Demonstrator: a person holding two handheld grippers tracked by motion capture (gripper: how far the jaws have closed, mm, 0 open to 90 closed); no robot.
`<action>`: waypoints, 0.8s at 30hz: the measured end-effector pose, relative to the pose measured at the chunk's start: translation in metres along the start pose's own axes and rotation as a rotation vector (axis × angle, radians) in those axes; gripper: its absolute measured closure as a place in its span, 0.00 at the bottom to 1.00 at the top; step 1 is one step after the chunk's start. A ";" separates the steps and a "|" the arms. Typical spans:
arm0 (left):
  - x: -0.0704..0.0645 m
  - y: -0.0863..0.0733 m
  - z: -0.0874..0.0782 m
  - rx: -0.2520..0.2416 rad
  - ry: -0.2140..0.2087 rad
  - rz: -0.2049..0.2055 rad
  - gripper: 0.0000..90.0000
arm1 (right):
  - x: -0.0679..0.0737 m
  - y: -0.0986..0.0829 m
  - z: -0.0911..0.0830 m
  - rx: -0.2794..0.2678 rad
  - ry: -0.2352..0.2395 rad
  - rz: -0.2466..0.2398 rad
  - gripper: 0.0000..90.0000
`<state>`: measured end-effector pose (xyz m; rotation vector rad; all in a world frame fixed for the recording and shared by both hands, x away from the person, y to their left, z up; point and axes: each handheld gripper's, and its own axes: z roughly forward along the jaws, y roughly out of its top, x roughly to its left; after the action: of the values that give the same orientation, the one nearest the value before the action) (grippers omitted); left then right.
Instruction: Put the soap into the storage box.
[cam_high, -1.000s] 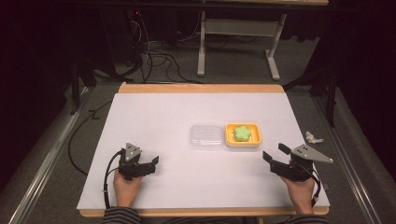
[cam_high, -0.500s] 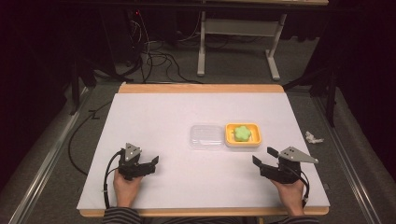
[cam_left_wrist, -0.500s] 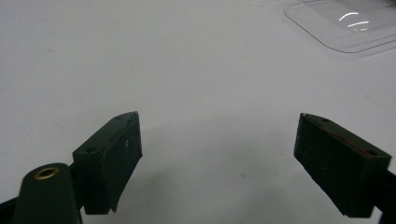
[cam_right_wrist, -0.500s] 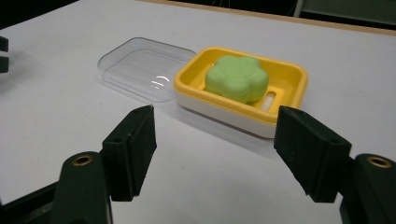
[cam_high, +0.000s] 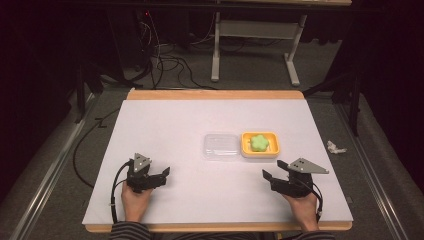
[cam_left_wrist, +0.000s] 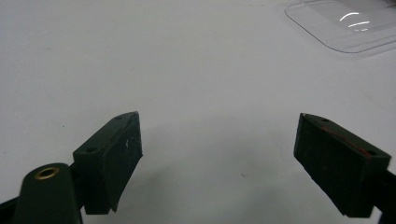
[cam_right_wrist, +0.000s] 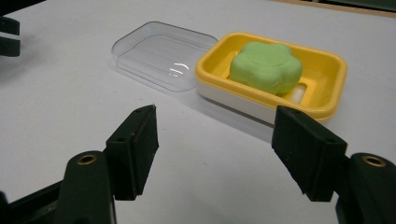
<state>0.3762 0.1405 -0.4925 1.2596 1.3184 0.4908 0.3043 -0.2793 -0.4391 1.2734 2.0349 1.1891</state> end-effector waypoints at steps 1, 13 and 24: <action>0.000 0.000 0.000 0.001 0.001 0.001 0.18 | 0.002 0.000 0.002 0.008 -0.001 0.002 0.36; 0.000 0.000 0.001 0.003 0.001 -0.007 0.18 | 0.009 0.002 0.014 0.025 0.011 -0.027 0.36; 0.000 0.000 0.001 0.008 0.004 -0.001 0.18 | 0.013 -0.001 0.029 0.067 0.011 -0.052 0.36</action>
<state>0.3770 0.1396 -0.4929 1.2650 1.3257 0.4880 0.3193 -0.2553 -0.4539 1.2397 2.1185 1.1155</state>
